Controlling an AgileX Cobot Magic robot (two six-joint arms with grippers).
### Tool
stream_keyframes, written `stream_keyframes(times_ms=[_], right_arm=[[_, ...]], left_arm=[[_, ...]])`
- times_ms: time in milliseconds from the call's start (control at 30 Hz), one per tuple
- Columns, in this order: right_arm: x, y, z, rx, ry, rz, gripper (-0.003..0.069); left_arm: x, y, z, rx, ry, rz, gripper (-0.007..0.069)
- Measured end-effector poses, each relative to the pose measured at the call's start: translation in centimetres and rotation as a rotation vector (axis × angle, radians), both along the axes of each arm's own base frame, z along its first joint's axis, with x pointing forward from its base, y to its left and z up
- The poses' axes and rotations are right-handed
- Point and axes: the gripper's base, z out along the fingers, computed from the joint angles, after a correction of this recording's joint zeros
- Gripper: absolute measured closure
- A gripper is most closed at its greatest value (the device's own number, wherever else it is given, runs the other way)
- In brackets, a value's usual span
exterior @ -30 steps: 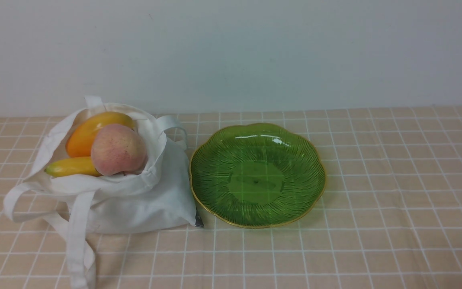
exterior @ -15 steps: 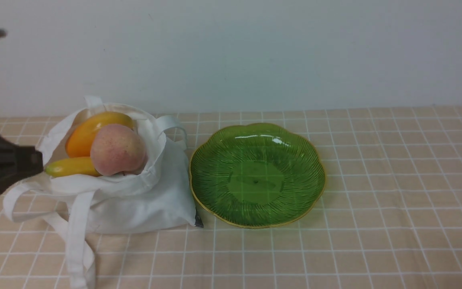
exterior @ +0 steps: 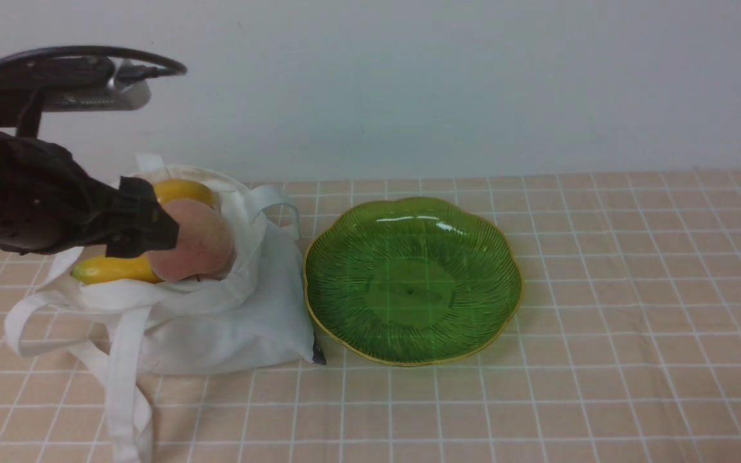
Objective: Take the fruit out of the bag on the brown coffee tablecloth and place them on the plate.
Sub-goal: 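Reach into the cloth bag and grasp the peach with the left gripper, then move the peach from the bag and place it on the plate with the left gripper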
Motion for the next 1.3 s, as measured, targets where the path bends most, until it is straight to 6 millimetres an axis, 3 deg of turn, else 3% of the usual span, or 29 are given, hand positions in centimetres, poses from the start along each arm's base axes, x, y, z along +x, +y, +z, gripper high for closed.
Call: stream_keyframes(times_ms=[333, 600, 700, 833, 1033, 1167, 1300], right_arm=[[0.0, 0.0, 0.0, 0.000, 0.000, 0.000, 0.0673], [0.0, 0.0, 0.0, 0.000, 0.000, 0.000, 0.0673], [0.0, 0.0, 0.0, 0.000, 0.000, 0.000, 0.0673], [0.0, 0.0, 0.0, 0.000, 0.000, 0.000, 0.0673], [0.0, 0.0, 0.0, 0.000, 0.000, 0.000, 0.0673], [0.0, 0.0, 0.0, 0.000, 0.000, 0.000, 0.0673], [0.0, 0.0, 0.0, 0.000, 0.000, 0.000, 0.0673]], left_arm=[[6.0, -1.1, -3.4, 0.033, 0.022, -0.034, -0.0059], [7.9, -1.4, -5.2, 0.025, 0.061, -0.029, -0.0051], [7.9, -1.4, -5.2, 0.025, 0.067, -0.031, 0.0031], [7.5, -1.4, -4.5, 0.034, 0.059, -0.039, 0.0034], [4.8, -2.1, 0.6, 0.038, -0.100, -0.106, 0.0034], [2.8, -5.3, 3.0, 0.015, -0.197, -0.243, 0.0034], [1.9, -10.3, 2.8, -0.067, -0.235, -0.368, 0.0034]])
